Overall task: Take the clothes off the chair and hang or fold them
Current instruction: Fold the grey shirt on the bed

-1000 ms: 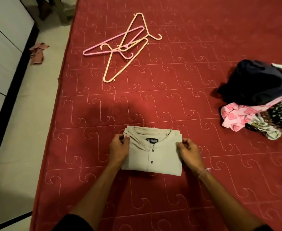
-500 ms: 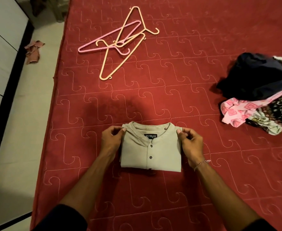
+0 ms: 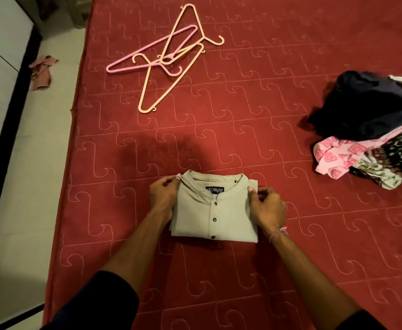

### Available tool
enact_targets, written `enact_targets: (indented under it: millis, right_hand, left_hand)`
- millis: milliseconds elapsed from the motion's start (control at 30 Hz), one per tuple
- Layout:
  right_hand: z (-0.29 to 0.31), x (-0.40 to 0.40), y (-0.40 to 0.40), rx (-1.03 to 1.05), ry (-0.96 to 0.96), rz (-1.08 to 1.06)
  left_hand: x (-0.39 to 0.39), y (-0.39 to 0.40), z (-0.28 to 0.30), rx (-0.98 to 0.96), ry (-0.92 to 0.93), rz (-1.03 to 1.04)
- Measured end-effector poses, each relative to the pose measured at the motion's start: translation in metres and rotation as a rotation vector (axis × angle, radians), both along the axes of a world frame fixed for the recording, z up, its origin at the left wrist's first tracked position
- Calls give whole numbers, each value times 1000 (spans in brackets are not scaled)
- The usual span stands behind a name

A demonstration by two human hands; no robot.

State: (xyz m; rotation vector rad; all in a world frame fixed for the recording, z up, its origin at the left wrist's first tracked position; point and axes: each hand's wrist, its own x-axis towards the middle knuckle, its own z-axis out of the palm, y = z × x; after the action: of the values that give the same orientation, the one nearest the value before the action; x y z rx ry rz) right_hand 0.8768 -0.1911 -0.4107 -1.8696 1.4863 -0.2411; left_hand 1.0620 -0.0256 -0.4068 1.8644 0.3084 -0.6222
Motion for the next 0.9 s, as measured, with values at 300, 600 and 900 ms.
enact_targets:
  millis: [300, 600, 900]
  right_hand:
    - [2, -5, 1, 121, 124, 100]
    - [14, -9, 32, 193, -112, 190]
    - [66, -13, 50, 459, -384, 74]
  left_hand:
    - [-22, -2, 8, 643, -357, -327]
    - [-30, 4, 4, 356, 53, -356]
    - [-40, 60, 52, 17, -2, -340]
